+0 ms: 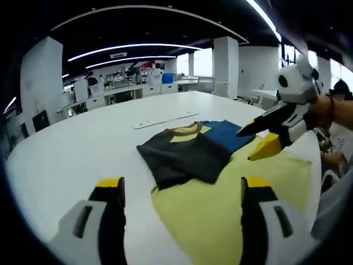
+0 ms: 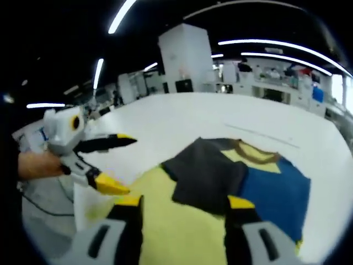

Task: Fold the garment on the visible template until the final outline fits inside the template.

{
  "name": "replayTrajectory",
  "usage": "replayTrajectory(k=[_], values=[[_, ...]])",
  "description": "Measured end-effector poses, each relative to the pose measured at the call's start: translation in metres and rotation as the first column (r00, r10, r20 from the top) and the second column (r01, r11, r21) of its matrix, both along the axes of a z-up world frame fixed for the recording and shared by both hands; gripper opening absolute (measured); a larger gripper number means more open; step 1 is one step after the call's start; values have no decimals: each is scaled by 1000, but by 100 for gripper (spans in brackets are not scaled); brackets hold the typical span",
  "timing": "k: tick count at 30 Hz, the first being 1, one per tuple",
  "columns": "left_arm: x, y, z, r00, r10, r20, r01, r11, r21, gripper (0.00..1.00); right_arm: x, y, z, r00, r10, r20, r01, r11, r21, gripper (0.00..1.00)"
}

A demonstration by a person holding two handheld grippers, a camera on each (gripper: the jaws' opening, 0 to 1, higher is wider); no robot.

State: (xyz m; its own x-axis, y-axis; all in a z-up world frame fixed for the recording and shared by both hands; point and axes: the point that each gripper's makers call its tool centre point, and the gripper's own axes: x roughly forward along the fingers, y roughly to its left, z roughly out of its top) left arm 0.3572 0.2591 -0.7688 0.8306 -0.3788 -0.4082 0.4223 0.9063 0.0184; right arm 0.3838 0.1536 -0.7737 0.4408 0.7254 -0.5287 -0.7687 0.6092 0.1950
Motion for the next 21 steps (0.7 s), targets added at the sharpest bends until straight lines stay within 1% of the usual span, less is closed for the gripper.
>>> replayTrajectory(k=[3, 6, 9, 12, 16, 21], values=[[-10, -2, -3, 1000, -13, -18, 12, 1000, -10, 84, 9, 11, -7, 1000, 11, -4, -11, 1000, -5, 49], [-20, -3, -8, 999, -25, -37, 24, 999, -36, 84, 14, 20, -14, 1000, 28, -10, -28, 999, -20, 48], [-28, -2, -9, 998, -28, -47, 26, 999, -39, 84, 12, 31, -16, 999, 43, -16, -44, 999, -27, 46], [-35, 3, -10, 998, -23, -53, 20, 999, -47, 84, 10, 40, -19, 998, 60, -24, -60, 997, -41, 42], [-43, 5, -9, 998, -19, -60, 16, 999, -48, 83, 11, 49, -30, 997, 73, -29, -75, 994, -73, 37], [-55, 2, -7, 998, -32, -59, 30, 999, -33, 83, 11, 59, -41, 996, 83, -33, -86, 991, -105, 31]])
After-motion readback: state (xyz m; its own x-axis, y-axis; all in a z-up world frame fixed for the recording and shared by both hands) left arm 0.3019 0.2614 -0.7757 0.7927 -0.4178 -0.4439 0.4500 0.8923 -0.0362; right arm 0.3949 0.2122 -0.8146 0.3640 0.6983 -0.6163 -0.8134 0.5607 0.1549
